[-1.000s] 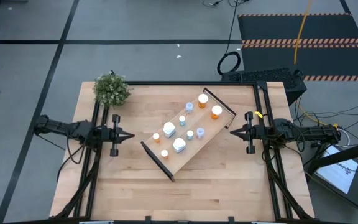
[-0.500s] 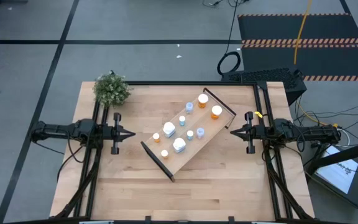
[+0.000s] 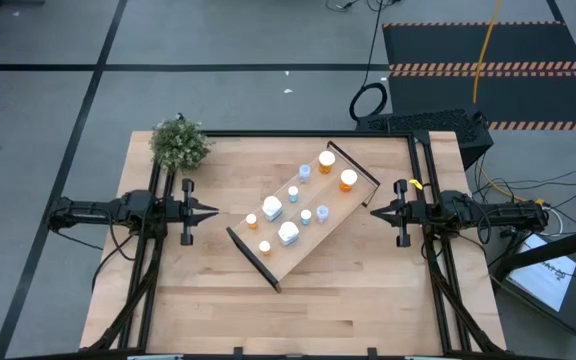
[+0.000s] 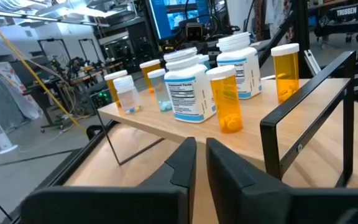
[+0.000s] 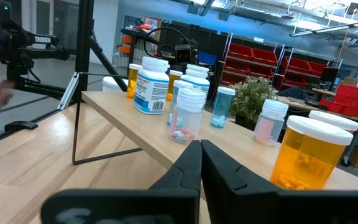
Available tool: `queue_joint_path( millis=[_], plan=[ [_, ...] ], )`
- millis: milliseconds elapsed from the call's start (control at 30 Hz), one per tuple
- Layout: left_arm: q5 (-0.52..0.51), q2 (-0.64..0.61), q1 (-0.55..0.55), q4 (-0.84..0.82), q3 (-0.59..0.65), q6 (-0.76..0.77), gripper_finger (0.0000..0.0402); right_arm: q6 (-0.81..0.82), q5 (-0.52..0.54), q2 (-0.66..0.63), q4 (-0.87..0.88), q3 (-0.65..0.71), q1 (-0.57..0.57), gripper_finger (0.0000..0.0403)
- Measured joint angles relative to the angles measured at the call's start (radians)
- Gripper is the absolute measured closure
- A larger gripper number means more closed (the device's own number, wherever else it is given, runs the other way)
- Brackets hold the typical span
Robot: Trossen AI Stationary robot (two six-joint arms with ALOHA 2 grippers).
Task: Pick and place medicine bottles onto shelf by color
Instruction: Return to Home Position
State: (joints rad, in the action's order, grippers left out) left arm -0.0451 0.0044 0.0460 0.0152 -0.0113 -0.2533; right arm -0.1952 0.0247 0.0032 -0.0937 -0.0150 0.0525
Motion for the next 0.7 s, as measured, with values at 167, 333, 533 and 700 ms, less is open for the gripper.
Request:
queue_joint_path(
  millis=[167, 333, 533, 700],
  plan=[
    [-0.005, 0.0, 0.0, 0.015, 0.001, 0.003, 0.0356, 0.0, 0.0, 0.0, 0.0, 0.0, 0.0, 0.0403],
    [-0.007, 0.0, 0.0, 0.03, 0.002, -0.001, 0.0355, 0.0, 0.0, 0.0, 0.0, 0.0, 0.0, 0.0403],
    [-0.007, 0.0, 0.0, 0.033, 0.002, 0.001, 0.0355, 0.0, 0.0, 0.0, 0.0, 0.0, 0.0, 0.0403],
    [-0.006, 0.0, 0.0, 0.036, 0.002, 0.004, 0.0355, 0.0, 0.0, 0.0, 0.0, 0.0, 0.0, 0.0403]
  ],
)
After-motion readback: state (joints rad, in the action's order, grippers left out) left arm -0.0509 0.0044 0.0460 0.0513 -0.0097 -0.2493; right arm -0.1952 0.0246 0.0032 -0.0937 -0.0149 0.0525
